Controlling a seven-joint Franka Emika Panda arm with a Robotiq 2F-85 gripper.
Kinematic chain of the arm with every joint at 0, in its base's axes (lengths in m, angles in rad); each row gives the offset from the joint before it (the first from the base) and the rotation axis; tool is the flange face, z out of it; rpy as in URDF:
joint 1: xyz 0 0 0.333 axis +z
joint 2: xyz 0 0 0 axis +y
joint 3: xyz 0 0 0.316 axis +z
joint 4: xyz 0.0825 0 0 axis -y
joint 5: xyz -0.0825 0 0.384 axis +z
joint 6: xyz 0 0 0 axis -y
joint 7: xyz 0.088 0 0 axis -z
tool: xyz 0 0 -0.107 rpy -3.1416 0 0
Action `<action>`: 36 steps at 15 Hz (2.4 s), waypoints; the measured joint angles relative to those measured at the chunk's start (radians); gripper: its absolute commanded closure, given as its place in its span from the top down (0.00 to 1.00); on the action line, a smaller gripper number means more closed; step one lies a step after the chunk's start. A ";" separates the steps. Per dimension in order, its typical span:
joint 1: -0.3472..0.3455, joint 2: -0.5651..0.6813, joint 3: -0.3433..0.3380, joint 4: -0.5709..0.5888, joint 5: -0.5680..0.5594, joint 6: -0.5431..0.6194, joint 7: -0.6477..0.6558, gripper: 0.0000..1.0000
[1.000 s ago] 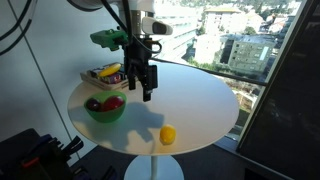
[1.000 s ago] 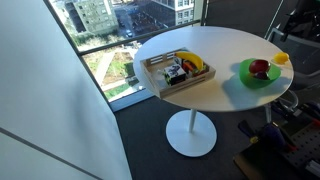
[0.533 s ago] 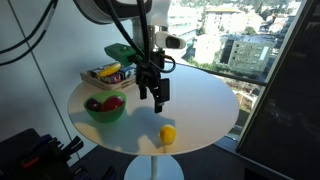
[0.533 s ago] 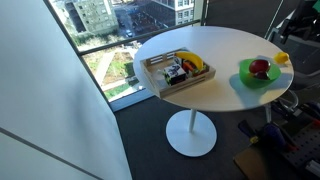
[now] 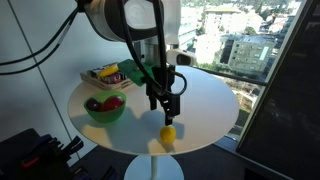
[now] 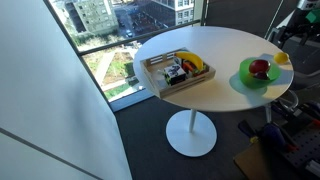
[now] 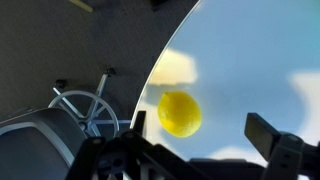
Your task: Put the plastic lemon in the bowl
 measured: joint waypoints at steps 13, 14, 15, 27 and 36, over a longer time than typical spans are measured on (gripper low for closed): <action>-0.007 0.111 -0.027 0.027 0.046 0.098 0.002 1.00; -0.008 0.115 -0.027 0.027 0.057 0.105 -0.002 1.00; -0.009 0.119 -0.027 0.027 0.067 0.111 -0.006 1.00; -0.009 0.164 -0.027 0.027 0.111 0.181 -0.014 1.00; -0.010 0.193 -0.027 0.030 0.134 0.199 -0.023 0.49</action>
